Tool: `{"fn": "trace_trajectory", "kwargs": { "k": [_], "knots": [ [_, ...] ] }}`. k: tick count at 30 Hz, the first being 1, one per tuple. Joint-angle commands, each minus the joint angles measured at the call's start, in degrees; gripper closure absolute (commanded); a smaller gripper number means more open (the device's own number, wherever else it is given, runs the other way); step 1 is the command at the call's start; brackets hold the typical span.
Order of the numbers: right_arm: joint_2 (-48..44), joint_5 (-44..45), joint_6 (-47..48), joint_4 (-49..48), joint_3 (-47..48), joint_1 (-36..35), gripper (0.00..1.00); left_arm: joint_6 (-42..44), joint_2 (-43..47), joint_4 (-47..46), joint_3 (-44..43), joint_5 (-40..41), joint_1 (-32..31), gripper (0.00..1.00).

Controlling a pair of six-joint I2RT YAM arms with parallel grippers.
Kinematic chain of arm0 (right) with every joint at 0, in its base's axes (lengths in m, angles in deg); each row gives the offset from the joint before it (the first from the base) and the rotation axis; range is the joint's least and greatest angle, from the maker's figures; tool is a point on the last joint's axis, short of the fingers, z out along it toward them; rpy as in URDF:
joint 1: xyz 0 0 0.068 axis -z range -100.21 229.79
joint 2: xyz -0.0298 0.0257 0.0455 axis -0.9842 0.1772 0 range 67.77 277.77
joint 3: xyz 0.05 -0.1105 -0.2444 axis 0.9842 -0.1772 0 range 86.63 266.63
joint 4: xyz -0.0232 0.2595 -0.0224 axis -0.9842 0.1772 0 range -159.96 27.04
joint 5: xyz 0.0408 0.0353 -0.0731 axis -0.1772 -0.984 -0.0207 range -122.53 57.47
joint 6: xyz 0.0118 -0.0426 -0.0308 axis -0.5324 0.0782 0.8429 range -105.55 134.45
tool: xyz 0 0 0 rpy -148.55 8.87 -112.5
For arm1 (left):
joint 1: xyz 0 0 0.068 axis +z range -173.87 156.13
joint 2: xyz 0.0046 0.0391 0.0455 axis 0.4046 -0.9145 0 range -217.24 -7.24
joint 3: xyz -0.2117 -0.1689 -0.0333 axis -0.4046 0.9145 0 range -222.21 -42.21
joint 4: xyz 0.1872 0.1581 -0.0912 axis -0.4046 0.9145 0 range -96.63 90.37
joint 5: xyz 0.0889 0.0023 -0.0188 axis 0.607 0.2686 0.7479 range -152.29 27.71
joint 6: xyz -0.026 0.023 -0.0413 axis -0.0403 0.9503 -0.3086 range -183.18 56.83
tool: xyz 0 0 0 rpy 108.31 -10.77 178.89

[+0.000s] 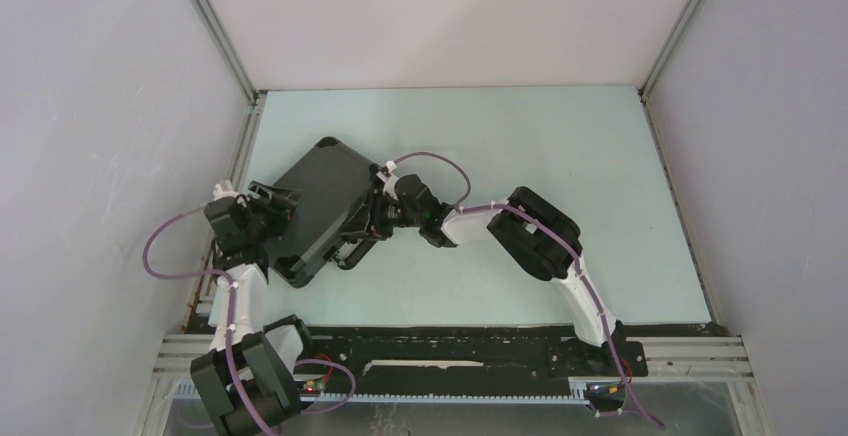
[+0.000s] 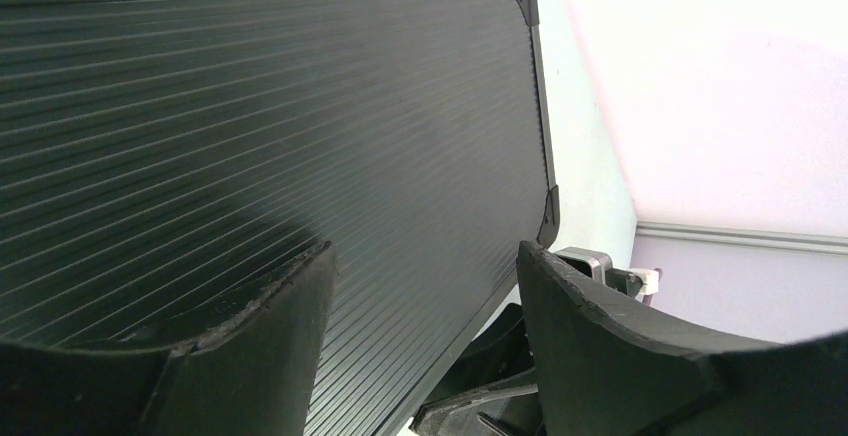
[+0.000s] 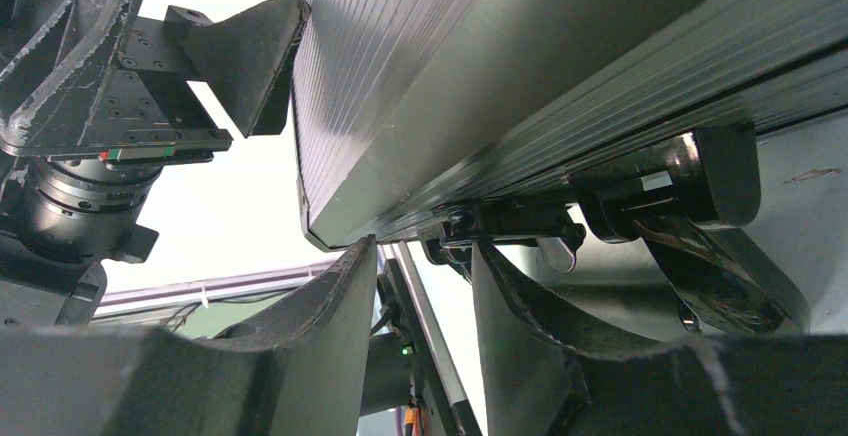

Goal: Pack up texas hold em set

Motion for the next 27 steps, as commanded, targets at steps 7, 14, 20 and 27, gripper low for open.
{"fn": "trace_trajectory", "kwargs": {
  "k": [7, 14, 20, 27],
  "knots": [
    [-4.3, 2.7, 2.6, -0.2, 2.8, -0.1, 0.51, 3.8, -2.0, 10.7, 3.3, 6.3, 1.5, 0.26],
    [-5.5, 2.4, 2.4, -0.5, 2.9, 0.7, 0.51, 3.9, -1.9, 10.8, 3.2, 6.6, 1.6, 0.26],
    [-6.5, 2.4, 1.5, -1.4, 3.2, 0.7, 0.51, 3.8, -1.9, 11.0, 3.2, 6.9, 1.6, 0.26],
    [-3.7, 1.8, 1.4, -0.1, 5.6, 0.7, 0.52, 4.0, -1.7, 11.1, 3.2, 7.1, 1.6, 0.26]
  ]
}}
